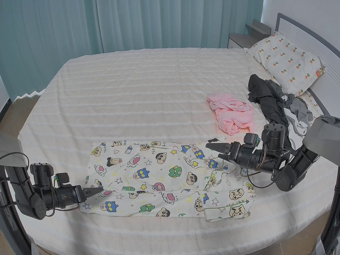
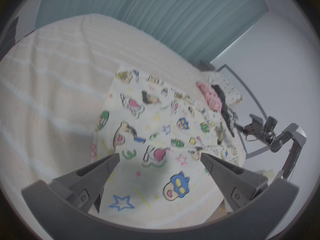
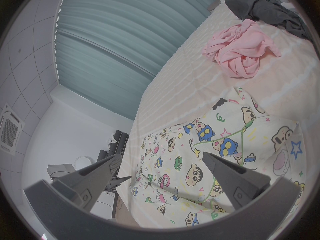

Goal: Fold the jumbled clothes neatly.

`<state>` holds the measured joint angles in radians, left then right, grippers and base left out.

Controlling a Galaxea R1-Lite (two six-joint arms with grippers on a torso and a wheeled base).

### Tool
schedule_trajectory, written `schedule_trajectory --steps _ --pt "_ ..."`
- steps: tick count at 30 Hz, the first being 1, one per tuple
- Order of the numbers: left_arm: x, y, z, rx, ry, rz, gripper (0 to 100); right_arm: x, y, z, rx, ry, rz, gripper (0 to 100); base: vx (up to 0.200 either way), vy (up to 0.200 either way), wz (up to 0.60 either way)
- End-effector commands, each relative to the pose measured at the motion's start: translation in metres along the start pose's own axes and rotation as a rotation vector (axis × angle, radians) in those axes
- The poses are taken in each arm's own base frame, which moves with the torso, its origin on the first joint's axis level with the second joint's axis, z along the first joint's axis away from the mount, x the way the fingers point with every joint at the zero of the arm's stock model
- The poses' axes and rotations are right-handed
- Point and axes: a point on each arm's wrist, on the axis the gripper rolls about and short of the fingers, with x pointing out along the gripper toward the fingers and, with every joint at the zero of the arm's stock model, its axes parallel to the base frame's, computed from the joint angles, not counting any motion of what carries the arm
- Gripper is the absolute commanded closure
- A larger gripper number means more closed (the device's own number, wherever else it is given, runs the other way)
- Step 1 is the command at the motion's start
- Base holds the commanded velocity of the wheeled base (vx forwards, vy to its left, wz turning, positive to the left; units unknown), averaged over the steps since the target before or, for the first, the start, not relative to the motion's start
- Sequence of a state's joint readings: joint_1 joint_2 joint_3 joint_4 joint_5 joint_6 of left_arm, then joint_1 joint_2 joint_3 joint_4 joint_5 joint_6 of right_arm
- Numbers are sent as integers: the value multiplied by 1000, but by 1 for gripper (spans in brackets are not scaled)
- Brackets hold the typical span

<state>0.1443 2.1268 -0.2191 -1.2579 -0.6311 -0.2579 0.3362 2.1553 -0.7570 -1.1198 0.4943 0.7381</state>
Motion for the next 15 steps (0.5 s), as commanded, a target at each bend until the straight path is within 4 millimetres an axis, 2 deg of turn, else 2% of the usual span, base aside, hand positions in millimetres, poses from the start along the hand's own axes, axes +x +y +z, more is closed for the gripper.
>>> schedule_trajectory --steps 1,15 --pt "25 5 14 93 92 68 0 0 -2 -5 4 16 -7 0 0 0 0" --pt "29 10 18 107 101 93 0 2 1 -9 1 28 -2 0 0 0 0"
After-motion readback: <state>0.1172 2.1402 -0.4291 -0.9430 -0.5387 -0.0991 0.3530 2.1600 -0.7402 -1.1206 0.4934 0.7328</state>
